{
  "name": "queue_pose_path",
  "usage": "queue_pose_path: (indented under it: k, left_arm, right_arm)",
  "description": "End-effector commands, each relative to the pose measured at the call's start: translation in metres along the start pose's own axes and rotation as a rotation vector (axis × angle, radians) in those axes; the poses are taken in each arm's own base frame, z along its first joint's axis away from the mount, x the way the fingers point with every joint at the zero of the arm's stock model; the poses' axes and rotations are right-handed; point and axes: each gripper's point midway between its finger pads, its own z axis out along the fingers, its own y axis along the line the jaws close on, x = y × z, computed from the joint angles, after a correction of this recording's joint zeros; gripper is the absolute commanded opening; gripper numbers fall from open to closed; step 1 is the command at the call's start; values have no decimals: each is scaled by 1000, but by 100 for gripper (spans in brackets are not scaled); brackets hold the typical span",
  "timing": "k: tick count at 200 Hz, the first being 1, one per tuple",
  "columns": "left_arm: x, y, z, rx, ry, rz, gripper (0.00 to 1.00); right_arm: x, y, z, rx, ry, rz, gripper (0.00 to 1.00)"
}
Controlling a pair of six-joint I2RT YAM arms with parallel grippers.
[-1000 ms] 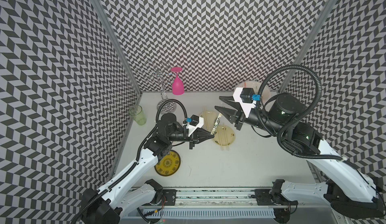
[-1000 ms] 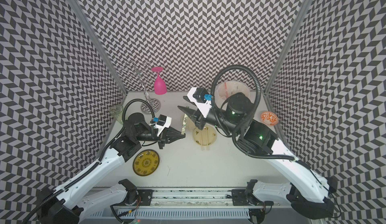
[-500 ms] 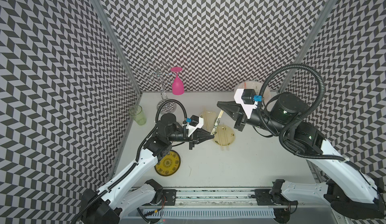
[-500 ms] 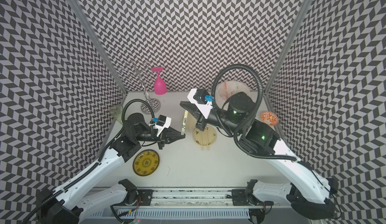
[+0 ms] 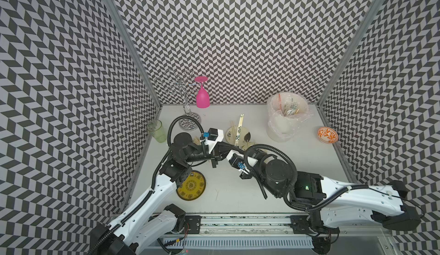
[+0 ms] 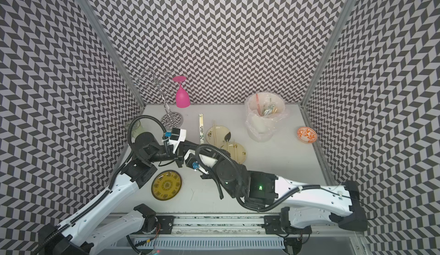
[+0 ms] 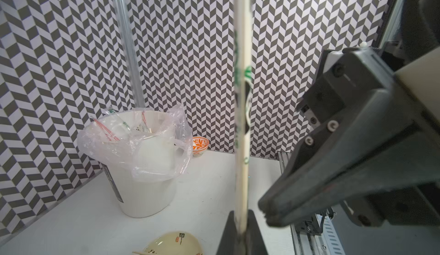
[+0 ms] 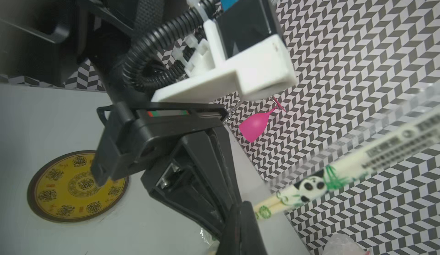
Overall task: Remove the packaging of disposable chopsticks
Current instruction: Remove the packet bag from the disposable chopsticks.
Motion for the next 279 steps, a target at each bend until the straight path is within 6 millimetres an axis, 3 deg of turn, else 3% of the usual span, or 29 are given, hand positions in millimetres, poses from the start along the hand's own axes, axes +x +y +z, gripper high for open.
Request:
queue_pose_path:
  k: [1,31,46,58,93,125,173,201,250,279]
  left_arm:
    - [-20,-2,-2,5,-53,44,0]
    - [-18,-5,-1,29,-52,37,0]
    - [-16,-8,-1,47,-44,41,0]
    - [-13,-12,0,76,-34,41,0]
    - [-8,-25,3,156,-18,47,0]
    - [-7,-34,5,189,-13,53,0]
    - [-7,-34,7,191,-8,42,0]
    - [-8,-35,6,191,-12,49,0]
    - [-14,-37,4,179,-37,65,0]
    - [-24,-35,-1,129,-85,98,0]
  right_arm:
    - [-46,-55,-34,90,-189,229,0]
    - [-71,-84,-61,76,-310,321,1]
    - [-84,-95,-75,47,-375,352,45]
    - [-95,-107,-85,24,-431,385,59]
    - [-115,-126,-82,-105,-497,450,63]
    - [-121,-124,-66,-255,-531,478,62]
    - [-126,-91,-50,-465,-527,479,58]
    - [-118,-82,-38,-489,-495,502,42]
    - [-98,-67,-21,-528,-456,577,1]
    - [-73,-44,-8,-593,-425,681,0]
